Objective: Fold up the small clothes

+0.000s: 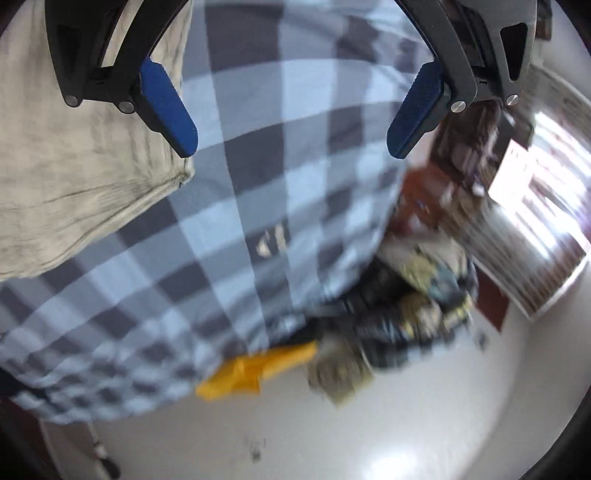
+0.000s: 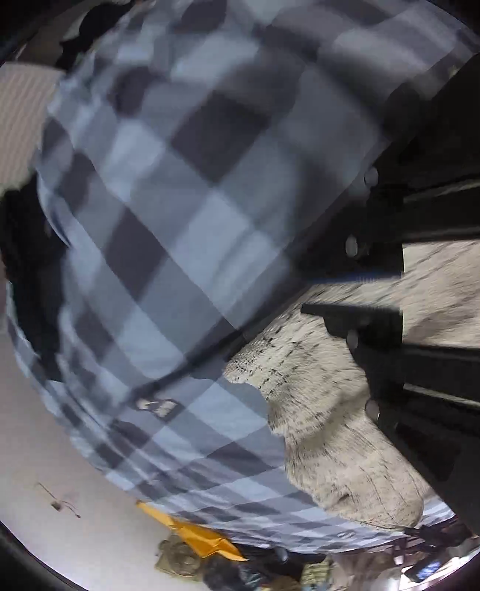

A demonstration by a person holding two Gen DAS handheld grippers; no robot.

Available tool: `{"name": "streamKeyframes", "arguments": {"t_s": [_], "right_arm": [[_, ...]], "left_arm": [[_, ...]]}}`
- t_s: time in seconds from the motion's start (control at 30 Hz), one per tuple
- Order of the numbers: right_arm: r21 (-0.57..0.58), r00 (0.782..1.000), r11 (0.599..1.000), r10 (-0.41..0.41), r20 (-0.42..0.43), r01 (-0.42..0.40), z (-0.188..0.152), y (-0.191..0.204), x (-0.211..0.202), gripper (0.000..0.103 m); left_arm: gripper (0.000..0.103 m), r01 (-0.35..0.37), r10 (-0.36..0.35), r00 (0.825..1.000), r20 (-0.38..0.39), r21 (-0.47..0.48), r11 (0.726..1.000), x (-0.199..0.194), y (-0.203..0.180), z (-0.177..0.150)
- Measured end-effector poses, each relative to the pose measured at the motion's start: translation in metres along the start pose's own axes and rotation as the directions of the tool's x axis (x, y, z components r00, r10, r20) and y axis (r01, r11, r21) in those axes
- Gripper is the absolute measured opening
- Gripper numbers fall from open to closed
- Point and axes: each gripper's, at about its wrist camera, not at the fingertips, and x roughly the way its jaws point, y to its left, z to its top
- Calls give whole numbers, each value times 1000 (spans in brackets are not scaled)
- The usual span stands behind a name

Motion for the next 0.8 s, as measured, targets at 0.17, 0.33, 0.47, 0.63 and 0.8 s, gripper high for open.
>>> {"name": "streamKeyframes", "arguments": {"t_s": [0.17, 0.33, 0.47, 0.63, 0.8], "right_arm": [[-8, 986, 989, 147, 80, -147, -35, -14, -89, 76], [20, 954, 957, 291, -66, -290, -75, 9, -85, 93], [158, 939, 951, 292, -180, -266, -108, -14, -38, 93], [229, 937, 961, 219, -273, -158, -128, -37, 18, 93], [417, 881, 890, 339, -329, -187, -118, -50, 69, 93]], "left_arm": [[103, 172, -171, 985, 22, -163, 971, -81, 48, -21], [103, 490, -581, 800, -150, -394, 777, -100, 53, -85], [103, 502, -643, 708, -291, -433, 749, -92, 30, -139], [103, 469, -612, 737, -286, -435, 768, -89, 34, -166], [103, 412, -620, 753, -218, -579, 704, -80, 61, -165]]}}
